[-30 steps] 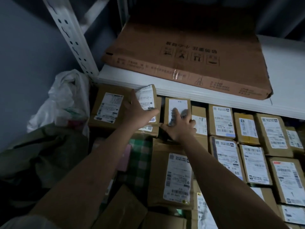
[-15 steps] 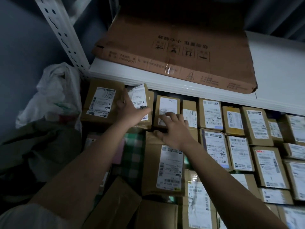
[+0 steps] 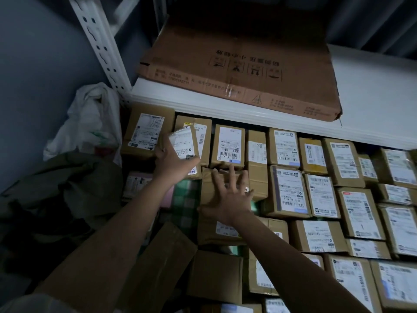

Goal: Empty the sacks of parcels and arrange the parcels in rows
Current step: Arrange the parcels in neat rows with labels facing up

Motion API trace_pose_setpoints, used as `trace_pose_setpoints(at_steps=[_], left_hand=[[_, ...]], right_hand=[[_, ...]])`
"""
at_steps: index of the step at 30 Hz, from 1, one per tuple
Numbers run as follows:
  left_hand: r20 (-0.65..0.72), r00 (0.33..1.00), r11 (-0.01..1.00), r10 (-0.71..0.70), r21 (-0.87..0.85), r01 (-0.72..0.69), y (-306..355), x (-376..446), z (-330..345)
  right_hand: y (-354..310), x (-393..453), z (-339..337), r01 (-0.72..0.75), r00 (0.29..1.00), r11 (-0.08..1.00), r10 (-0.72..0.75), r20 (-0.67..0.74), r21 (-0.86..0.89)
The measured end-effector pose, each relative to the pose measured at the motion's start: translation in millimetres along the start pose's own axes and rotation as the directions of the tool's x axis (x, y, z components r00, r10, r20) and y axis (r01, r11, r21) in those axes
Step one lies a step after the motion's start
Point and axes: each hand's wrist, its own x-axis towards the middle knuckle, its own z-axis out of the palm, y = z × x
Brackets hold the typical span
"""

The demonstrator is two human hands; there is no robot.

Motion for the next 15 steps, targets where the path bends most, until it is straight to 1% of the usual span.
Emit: trace_pose_setpoints(at_steps=[6,8,10,11,12,13,15], left_hand=[[-0.017,1.0,1.0,0.017,0.011,-0.017,-8,-14,0],[-0.025,0.999,1.0,0.023,0.007,-0.023,-10,-22,-1],[-0.025,0.999,0.999,0.041,0.0,-0.041,-10,-30,-1],[-0.022,0.998,0.999,0.05,0.004,-0.05,-10,-34,-2],[-0.018,0.998,0.998,0.055,0.004,-0.055,-10,-38,-3],[-0.022,0.998,0.999,0.055,0.002,-0.055,-12,-42,-3],[-0.022,0.997,0.997,0.073,-0.019,-0.073,-11,-49,-5]], right_hand=[[11,8,-7,-0.024,1.0,0.996,0.026,-0.016,0.091],[10,7,-6,-0.012,0.999,0.997,0.015,-0.033,0.082],[9,2,-5,0.012,0.995,0.998,-0.005,-0.104,0.068],[8,-2,-5,0.041,0.986,0.994,-0.024,-0.164,0.101],[7,-5,-6,0.092,0.971,0.979,-0.049,-0.233,0.18],[5,-11,-10,0.162,0.951,0.943,-0.071,-0.301,0.292],[-1,-16,-19,0.294,0.909,0.813,-0.076,-0.41,0.502]])
